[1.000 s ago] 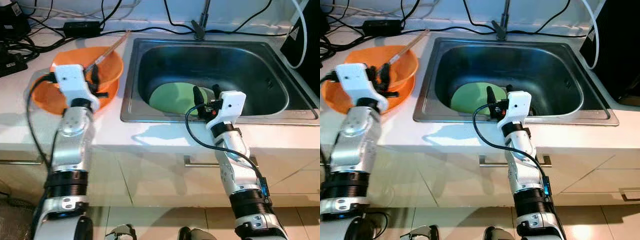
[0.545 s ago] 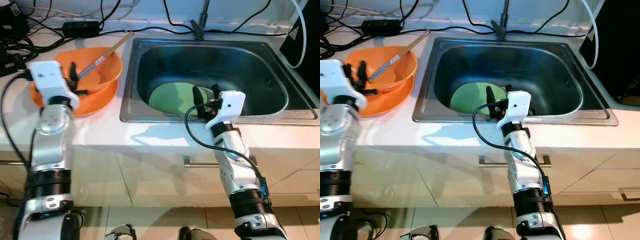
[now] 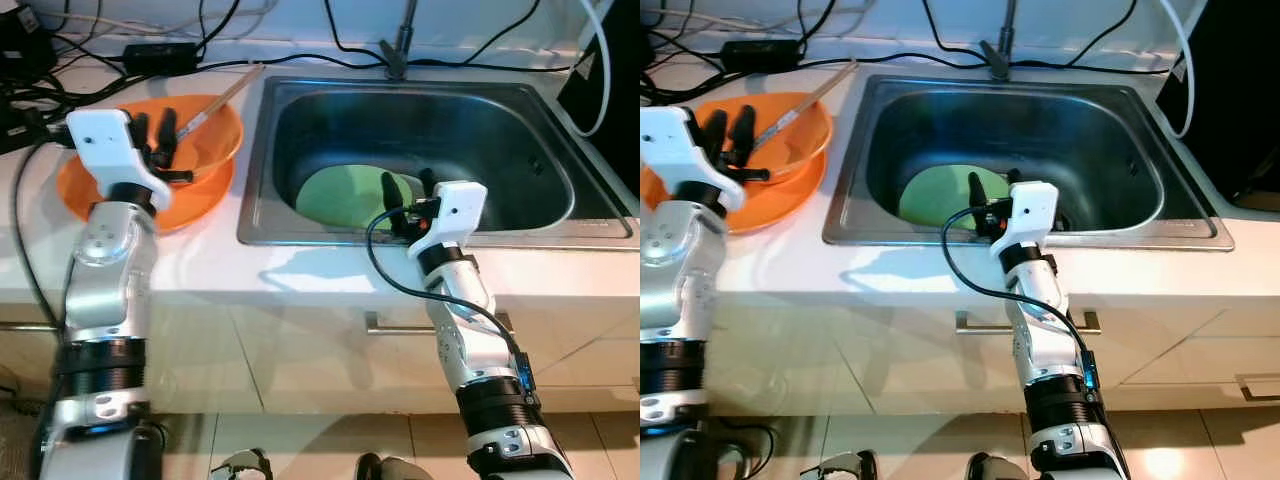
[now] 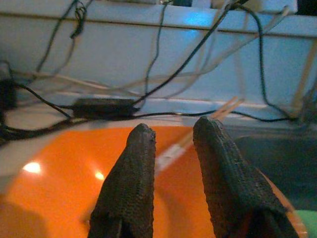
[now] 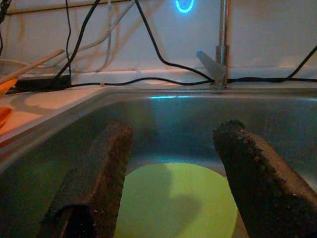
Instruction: Kitchen organization
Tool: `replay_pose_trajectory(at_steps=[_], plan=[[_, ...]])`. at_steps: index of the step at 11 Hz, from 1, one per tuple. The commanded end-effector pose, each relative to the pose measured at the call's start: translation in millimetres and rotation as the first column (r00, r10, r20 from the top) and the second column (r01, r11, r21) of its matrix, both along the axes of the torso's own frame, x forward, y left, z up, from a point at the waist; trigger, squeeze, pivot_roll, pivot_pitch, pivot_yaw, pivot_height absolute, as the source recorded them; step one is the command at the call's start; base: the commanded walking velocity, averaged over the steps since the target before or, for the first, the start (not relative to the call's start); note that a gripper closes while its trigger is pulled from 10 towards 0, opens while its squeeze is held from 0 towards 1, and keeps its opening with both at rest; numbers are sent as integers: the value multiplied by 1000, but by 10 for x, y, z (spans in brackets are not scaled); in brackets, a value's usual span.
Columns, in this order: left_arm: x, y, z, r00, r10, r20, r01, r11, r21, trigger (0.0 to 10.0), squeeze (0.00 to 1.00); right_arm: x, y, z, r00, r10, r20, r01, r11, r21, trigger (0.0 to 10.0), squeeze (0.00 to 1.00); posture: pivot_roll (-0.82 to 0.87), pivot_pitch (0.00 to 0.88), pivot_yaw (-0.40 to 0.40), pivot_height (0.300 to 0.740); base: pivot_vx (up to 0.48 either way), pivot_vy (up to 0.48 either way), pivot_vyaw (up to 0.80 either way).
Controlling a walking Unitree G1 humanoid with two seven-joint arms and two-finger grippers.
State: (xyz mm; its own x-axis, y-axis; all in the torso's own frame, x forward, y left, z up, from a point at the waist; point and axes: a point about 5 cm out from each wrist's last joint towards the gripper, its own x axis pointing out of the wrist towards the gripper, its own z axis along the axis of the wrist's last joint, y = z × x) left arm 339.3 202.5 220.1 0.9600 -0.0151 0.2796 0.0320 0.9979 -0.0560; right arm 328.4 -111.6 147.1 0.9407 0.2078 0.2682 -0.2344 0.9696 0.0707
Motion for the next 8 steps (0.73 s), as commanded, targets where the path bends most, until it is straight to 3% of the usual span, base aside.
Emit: replay_pose_trajectory(at_steps=[1,4,8], plan=[[-10,-165,20,999,-54,-2,54,999,5,10000,0,-24,-1,-152,998,1,-69,-1,1000,-3,10000,0,93,102,-7,740,0,0,0],[-65,-357,-150,989,-132,-60,128,989,-69,10000,0,-28,-10,-161,998,-3,-70,3,1000,-4,10000,0,90,99,-2,740,0,0,0],[-164,-293,-265,990,-82,-114,75,995,-63,10000,0,-45,4,-177,997,1,-71,-1,1000,-1,10000,0,95,83,4,740,0,0,0]])
